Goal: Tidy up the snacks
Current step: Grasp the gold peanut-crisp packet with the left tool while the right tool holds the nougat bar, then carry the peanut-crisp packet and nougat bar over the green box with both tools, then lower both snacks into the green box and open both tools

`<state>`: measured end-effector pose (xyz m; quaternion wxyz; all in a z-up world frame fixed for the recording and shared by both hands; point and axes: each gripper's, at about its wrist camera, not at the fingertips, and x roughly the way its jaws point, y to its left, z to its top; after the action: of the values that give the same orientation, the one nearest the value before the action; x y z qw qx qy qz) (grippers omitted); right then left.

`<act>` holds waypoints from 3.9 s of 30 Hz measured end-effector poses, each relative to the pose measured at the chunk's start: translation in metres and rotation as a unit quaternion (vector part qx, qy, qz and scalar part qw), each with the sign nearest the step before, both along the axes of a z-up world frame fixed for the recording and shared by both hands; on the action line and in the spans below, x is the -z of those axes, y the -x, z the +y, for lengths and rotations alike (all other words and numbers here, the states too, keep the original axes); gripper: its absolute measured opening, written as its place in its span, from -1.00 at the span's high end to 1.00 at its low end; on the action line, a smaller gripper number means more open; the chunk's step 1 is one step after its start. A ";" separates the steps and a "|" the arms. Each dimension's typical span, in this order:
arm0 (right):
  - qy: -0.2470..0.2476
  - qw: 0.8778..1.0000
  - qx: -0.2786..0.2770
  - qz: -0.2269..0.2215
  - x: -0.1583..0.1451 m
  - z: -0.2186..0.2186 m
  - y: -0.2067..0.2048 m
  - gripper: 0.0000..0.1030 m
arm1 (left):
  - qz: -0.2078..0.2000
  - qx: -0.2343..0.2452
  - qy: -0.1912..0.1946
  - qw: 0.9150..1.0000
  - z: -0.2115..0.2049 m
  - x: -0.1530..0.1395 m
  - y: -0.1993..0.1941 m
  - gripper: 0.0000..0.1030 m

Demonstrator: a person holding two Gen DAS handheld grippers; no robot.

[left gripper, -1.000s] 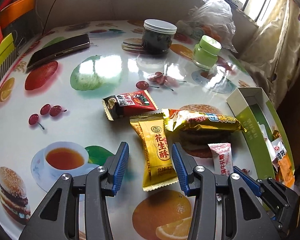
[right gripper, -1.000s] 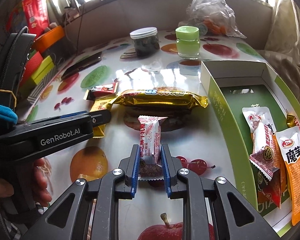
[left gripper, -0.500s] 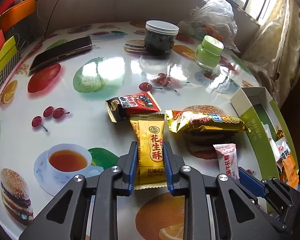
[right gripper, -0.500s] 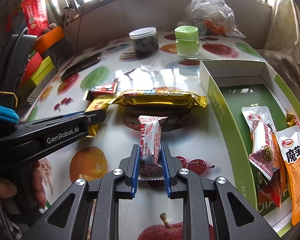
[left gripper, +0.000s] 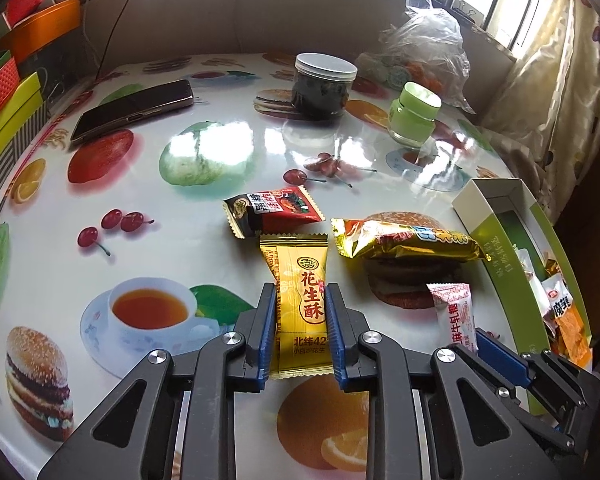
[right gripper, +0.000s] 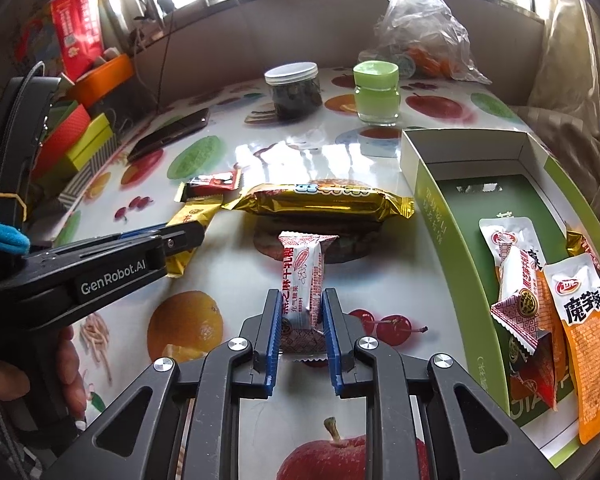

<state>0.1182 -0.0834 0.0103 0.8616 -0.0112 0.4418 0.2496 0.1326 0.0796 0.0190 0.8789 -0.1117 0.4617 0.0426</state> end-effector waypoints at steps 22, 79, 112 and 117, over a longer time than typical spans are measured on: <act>-0.016 0.999 0.011 -0.028 -0.027 -0.022 0.031 0.63 | -0.032 0.022 -0.012 0.999 -0.022 -0.031 0.027 0.52; -0.010 0.987 0.157 -0.025 -0.030 -0.167 0.030 0.64 | -0.029 0.154 0.015 0.988 -0.157 -0.048 -0.017 0.52; 0.007 0.989 0.148 -0.016 -0.014 -0.167 0.016 0.60 | 0.010 0.180 0.024 0.983 -0.191 -0.020 -0.048 0.50; 0.005 0.989 0.148 -0.016 -0.013 -0.167 0.015 0.54 | 0.016 0.177 0.026 0.984 -0.191 -0.018 -0.049 0.44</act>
<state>0.1028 -0.2508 0.0238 0.8961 0.0460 0.4258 0.1167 0.1815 -0.1115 0.0369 0.8621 -0.0507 0.4888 -0.1239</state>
